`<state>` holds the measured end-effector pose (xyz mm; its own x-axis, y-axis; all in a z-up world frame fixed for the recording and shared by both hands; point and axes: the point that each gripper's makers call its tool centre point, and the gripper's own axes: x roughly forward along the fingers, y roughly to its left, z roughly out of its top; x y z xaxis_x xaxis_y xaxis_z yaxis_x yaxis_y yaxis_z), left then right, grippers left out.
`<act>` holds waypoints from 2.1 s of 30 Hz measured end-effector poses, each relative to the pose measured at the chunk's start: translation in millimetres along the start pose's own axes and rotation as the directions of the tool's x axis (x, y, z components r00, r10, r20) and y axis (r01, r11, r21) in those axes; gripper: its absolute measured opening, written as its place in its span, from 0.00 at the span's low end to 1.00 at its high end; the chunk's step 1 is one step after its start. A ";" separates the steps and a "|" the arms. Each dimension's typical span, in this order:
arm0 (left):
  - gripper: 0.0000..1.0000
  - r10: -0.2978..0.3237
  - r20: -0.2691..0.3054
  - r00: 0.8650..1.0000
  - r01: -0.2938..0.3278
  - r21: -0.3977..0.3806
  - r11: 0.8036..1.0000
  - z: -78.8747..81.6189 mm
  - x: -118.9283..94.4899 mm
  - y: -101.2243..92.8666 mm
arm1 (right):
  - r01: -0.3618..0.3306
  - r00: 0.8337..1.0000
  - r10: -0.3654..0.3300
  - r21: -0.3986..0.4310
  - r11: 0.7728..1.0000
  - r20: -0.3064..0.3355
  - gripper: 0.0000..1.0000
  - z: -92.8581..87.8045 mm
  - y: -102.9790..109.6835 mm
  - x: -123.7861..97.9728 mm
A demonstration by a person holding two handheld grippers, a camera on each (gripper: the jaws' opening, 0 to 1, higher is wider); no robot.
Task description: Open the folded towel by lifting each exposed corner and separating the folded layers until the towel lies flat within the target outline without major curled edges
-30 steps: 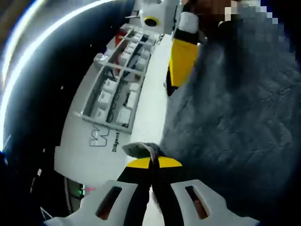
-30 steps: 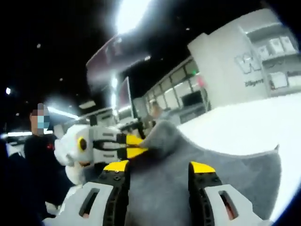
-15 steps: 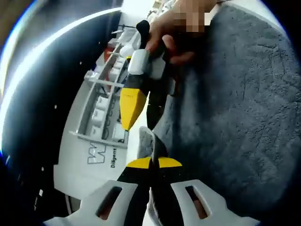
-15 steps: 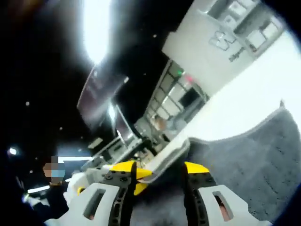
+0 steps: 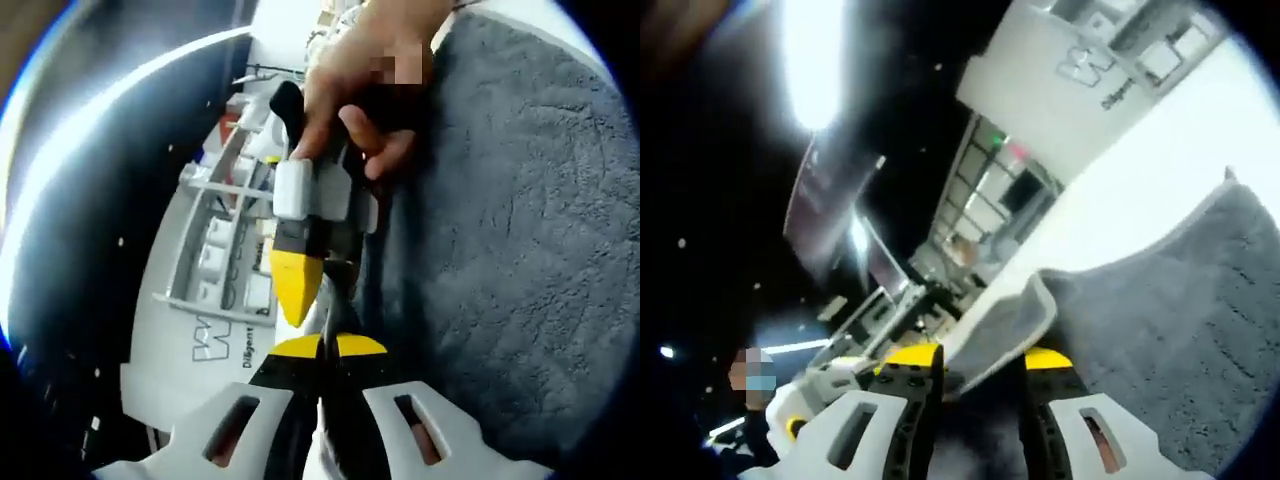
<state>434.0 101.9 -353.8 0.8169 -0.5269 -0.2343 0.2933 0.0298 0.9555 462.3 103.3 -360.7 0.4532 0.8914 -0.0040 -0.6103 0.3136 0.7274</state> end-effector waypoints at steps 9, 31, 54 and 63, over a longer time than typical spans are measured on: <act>0.02 0.013 0.032 0.999 -0.015 0.063 0.998 13.3 -1.6 -3.7 | -0.001 1.000 0.001 0.021 1.000 -0.001 0.22 -2.5 -0.9 -1.2; 0.02 -0.010 0.071 0.997 -0.007 0.229 0.973 31.2 -4.2 -19.0 | -0.023 0.999 0.025 0.055 0.998 -0.033 0.00 -8.0 -0.8 -3.9; 0.02 -0.025 0.121 0.992 0.000 0.205 0.979 43.7 -5.6 -23.0 | 0.026 0.998 -0.024 -0.039 0.999 0.052 0.00 10.7 1.1 -21.2; 0.02 -0.037 0.194 0.980 0.018 0.098 0.995 46.6 -6.9 -20.6 | 0.008 0.998 -0.009 0.012 1.000 0.068 0.00 10.2 3.8 -23.2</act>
<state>399.2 65.3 -363.6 0.6935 -0.6828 -0.2300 0.2576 -0.0631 0.9642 456.1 80.5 -350.9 0.5019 0.8642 0.0362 -0.5985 0.3168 0.7358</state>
